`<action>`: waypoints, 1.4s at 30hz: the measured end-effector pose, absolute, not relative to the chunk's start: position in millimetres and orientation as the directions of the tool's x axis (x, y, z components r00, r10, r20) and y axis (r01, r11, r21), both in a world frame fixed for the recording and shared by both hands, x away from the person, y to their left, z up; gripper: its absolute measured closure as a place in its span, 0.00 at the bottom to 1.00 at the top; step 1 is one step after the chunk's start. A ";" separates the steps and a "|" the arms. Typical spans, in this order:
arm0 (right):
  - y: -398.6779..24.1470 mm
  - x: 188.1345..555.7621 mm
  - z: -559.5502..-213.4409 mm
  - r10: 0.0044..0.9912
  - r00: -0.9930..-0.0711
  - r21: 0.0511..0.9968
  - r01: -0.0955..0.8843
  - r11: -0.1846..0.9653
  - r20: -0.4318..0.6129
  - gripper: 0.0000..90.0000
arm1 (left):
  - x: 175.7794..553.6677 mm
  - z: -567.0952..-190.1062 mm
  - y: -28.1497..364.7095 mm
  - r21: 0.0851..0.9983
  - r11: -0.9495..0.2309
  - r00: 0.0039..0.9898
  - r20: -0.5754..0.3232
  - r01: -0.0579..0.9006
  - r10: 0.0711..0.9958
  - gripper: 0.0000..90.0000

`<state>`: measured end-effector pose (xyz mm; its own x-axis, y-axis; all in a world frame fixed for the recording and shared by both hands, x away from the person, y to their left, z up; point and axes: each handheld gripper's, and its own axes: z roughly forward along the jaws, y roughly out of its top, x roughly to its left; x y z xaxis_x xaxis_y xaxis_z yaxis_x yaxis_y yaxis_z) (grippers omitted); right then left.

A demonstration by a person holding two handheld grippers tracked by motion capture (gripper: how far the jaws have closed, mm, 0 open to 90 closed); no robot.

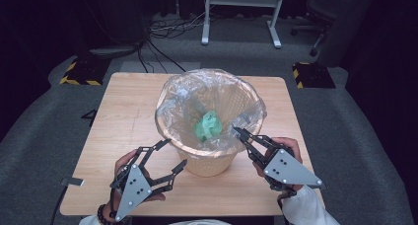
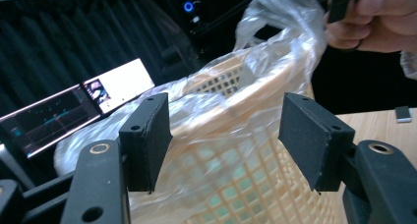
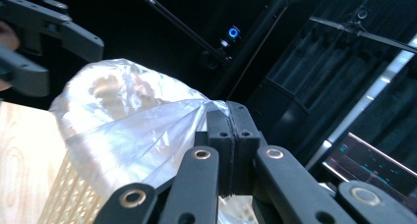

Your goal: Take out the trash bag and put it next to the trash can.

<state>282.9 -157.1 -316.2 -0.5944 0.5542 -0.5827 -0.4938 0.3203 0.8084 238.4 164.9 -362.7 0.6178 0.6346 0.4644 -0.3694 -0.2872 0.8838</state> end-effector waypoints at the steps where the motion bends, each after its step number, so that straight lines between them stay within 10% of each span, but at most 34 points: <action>1: -155.5 283.3 -316.0 0.558 -0.596 0.813 -0.486 0.322 -0.577 1.00 | 237.0 -363.3 162.4 0.880 -0.284 0.612 0.470 -0.380 0.636 0.39; 14: -148.3 281.5 -319.8 0.571 -0.598 0.825 -0.457 0.334 -0.562 1.00 | 224.3 -376.6 144.5 0.799 -0.348 0.491 0.583 -0.490 0.647 0.54; 17: -147.9 281.5 -321.8 0.571 -0.599 0.826 -0.455 0.333 -0.561 0.94 | 223.1 -374.0 149.4 0.787 -0.340 0.510 0.600 -0.516 0.616 0.82; 22: -151.8 282.9 -324.1 0.569 -0.614 0.835 -0.439 0.330 -0.548 0.91 | 227.2 -370.6 153.2 0.791 -0.364 0.523 0.603 -0.492 0.603 1.00; 33: -177.0 285.0 -319.3 0.615 -0.585 0.848 -0.387 0.362 -0.529 0.66 | 231.9 -363.9 161.6 0.811 -0.347 0.559 0.579 -0.471 0.593 1.00; 38: -190.0 284.3 -320.8 0.606 -0.585 0.843 -0.367 0.394 -0.538 0.67 | 228.6 -375.0 152.6 0.813 -0.356 0.561 0.578 -0.461 0.593 0.57; 42: -194.3 276.1 -323.9 0.540 -0.627 0.827 -0.405 0.391 -0.562 0.73 | 230.5 -379.7 147.6 0.812 -0.371 0.536 0.578 -0.450 0.615 0.49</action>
